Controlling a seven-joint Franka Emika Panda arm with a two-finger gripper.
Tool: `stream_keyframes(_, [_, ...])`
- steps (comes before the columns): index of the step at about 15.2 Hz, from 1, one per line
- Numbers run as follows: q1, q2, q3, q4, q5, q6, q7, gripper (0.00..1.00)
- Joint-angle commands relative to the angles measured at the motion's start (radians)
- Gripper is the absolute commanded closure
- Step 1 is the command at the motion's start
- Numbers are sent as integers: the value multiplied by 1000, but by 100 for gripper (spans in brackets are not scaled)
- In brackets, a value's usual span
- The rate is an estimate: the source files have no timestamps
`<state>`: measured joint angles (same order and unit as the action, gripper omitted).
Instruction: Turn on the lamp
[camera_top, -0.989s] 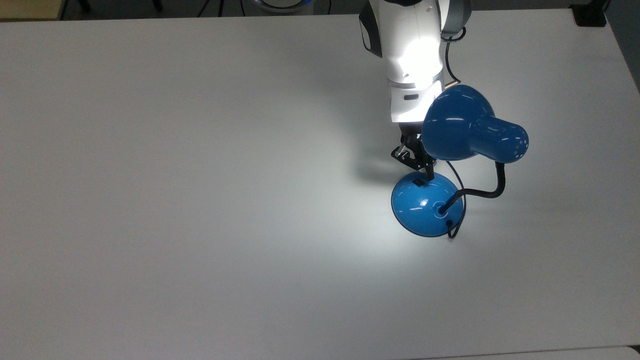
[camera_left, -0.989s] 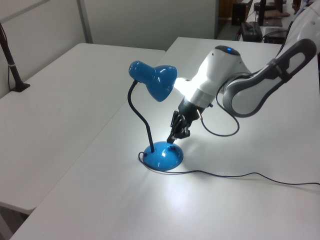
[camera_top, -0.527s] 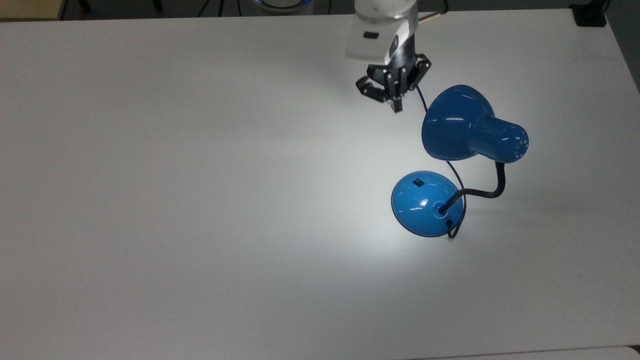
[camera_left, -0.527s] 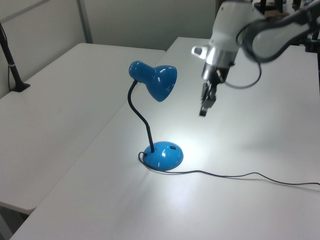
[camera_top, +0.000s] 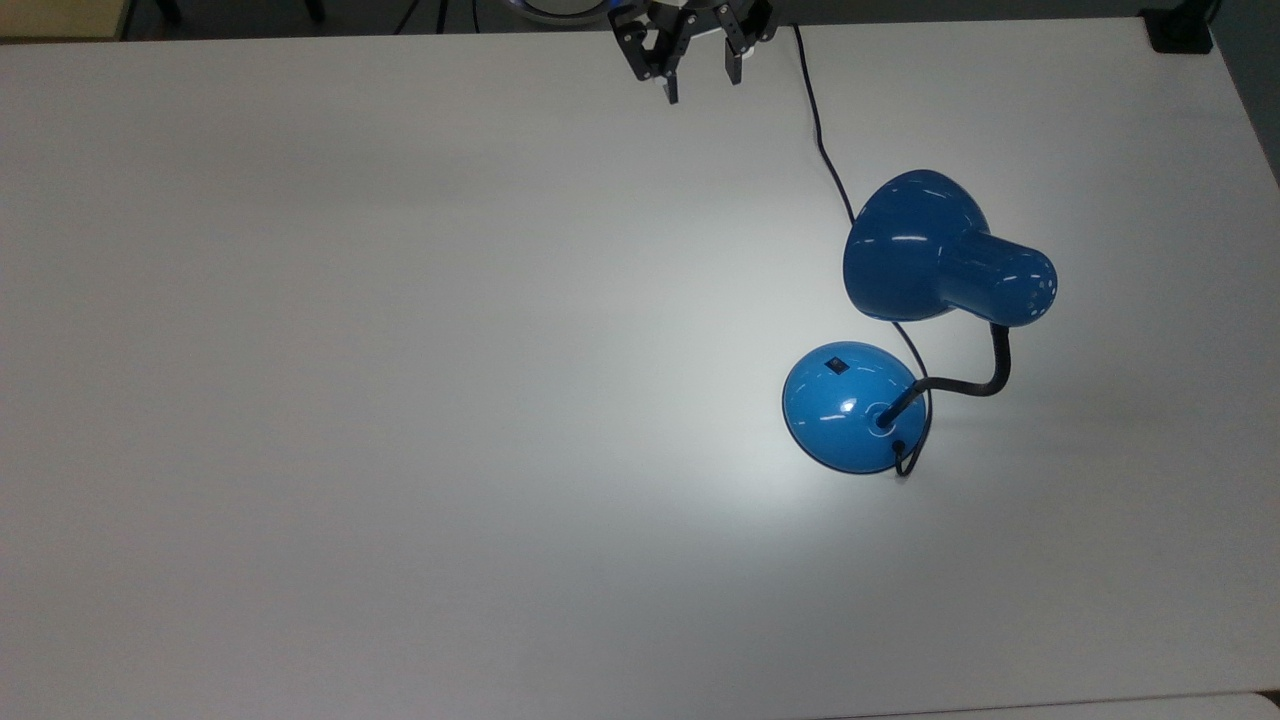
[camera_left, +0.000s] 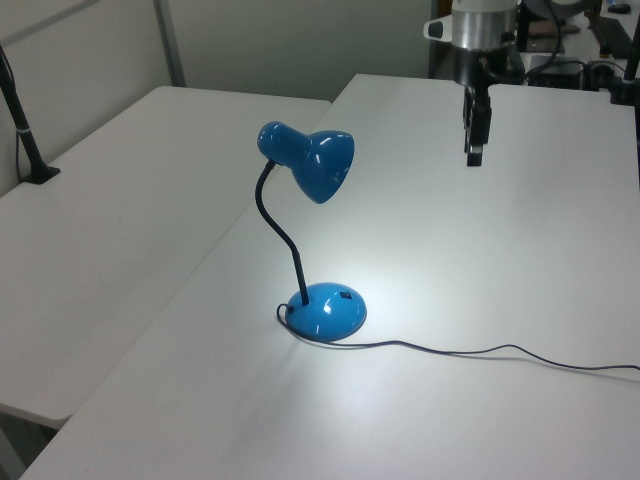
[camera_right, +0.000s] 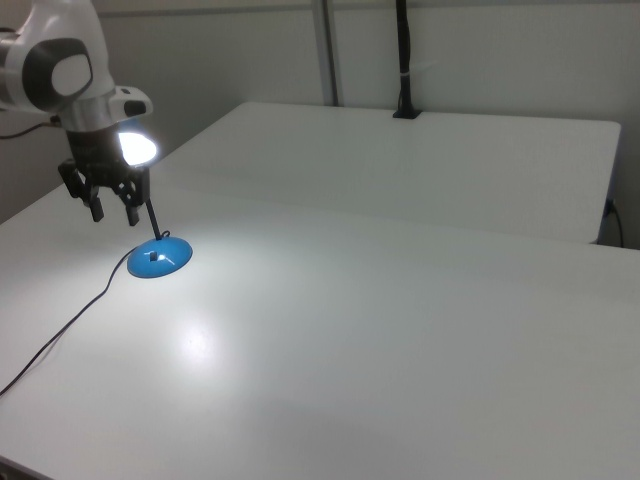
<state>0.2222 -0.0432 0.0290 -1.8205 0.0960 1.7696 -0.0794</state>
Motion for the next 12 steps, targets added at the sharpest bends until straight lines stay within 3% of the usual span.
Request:
stream_keyframes(1, [-95,20,22,122,-18,-128,62,0])
stream_keyframes(3, [-191,19,26,165,-16,-209,82,0])
stream_keyframes(6, [-277,16,45,194,-18,-240,86,0])
stream_keyframes(12, [-337,17,5,234,-18,-234,96,0])
